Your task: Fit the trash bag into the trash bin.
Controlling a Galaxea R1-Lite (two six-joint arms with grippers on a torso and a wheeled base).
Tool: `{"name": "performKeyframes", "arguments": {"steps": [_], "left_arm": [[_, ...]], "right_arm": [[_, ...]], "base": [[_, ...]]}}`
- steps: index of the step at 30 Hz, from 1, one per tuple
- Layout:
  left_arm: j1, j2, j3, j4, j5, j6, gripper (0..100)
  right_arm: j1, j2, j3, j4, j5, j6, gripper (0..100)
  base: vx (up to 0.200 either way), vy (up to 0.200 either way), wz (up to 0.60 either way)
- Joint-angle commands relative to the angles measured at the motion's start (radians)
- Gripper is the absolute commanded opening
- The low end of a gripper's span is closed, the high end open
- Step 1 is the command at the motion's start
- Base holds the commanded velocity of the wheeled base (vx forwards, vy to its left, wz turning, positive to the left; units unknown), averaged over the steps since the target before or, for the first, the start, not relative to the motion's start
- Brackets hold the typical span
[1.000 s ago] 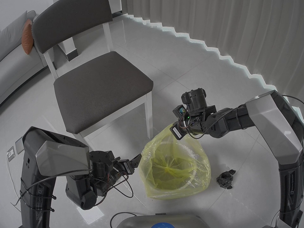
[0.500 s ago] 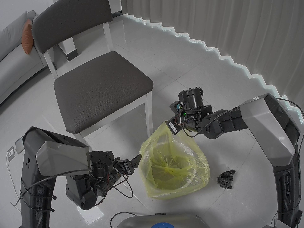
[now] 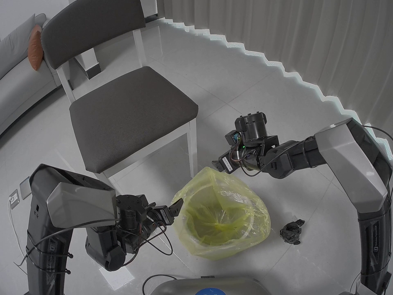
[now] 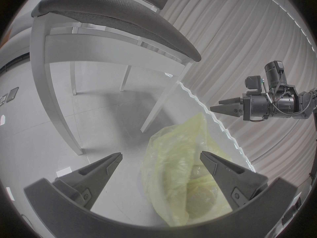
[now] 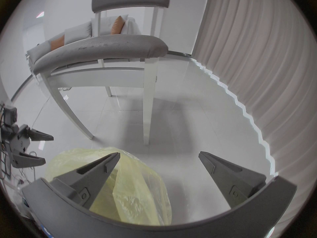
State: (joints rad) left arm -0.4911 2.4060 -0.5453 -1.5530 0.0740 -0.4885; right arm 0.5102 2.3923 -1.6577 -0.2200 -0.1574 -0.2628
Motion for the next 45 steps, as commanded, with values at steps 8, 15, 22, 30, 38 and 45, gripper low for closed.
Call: {"name": "performKeyframes", "arguments": {"steps": [8,15,22,30,38,45], "left_arm": [[-0.011,0.007,-0.008,-0.015,0.007,0.002,100],[-0.014,0.028,-0.021,-0.015,0.010,0.004,100],[-0.014,0.022,-0.019,-0.015,0.010,0.004,100],[-0.014,0.024,-0.019,-0.015,0.012,0.004,100],[-0.014,0.024,-0.021,-0.015,0.012,0.004,100],[-0.012,0.032,-0.021,-0.015,0.010,0.004,100]], "right_arm": [[-0.041,-0.139,0.073,0.238,0.105,0.237,100],[-0.027,-0.145,0.315,0.094,0.134,0.129,100],[-0.038,-0.111,0.395,0.014,0.110,-0.073,100],[-0.042,-0.090,0.411,-0.002,0.052,-0.213,100],[-0.075,-0.042,0.406,-0.041,0.049,-0.260,100],[-0.130,-0.032,0.403,-0.041,0.052,-0.274,100]], "base": [[0.000,0.000,0.00],[0.000,0.000,0.00],[0.000,0.000,0.00],[0.000,0.000,0.00],[0.000,0.000,0.00],[0.000,0.000,0.00]]}}
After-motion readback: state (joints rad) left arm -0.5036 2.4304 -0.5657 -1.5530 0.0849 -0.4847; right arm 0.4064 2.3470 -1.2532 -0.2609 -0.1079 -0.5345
